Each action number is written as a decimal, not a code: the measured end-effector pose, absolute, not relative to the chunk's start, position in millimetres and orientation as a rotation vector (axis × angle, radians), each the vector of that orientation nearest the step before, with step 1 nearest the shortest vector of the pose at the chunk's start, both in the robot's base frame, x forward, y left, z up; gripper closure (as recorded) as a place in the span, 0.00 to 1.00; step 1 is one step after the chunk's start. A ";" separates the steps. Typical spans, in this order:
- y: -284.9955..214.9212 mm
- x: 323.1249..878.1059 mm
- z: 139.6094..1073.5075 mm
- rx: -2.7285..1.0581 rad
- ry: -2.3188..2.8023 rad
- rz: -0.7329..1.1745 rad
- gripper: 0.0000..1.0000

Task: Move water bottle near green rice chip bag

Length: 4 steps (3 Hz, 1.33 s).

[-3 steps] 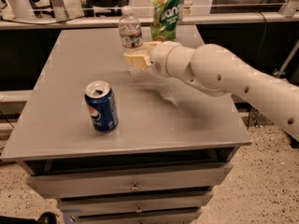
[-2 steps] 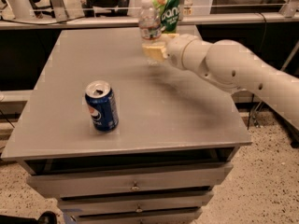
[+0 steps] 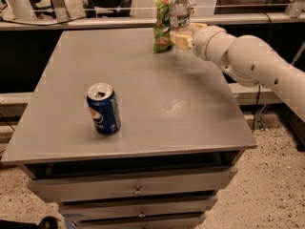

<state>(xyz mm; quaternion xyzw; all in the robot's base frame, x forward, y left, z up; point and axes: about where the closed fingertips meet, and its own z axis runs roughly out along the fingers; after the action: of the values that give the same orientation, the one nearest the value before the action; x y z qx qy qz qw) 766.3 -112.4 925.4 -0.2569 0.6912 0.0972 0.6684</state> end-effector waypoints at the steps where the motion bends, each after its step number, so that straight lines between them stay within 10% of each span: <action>1: -134.4 790.8 920.3 -0.530 1.556 0.212 1.00; 3: -155.7 812.1 903.1 -0.490 1.613 0.220 1.00; 4: -160.7 815.3 892.7 -0.459 1.652 0.235 0.84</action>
Offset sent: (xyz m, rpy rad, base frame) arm 0.0570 -0.0593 -0.0243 0.0527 0.0399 -0.0884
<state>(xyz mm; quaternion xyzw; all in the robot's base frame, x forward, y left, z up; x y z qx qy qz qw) 815.3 -160.7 892.7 -0.2018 0.7267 0.1034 0.6485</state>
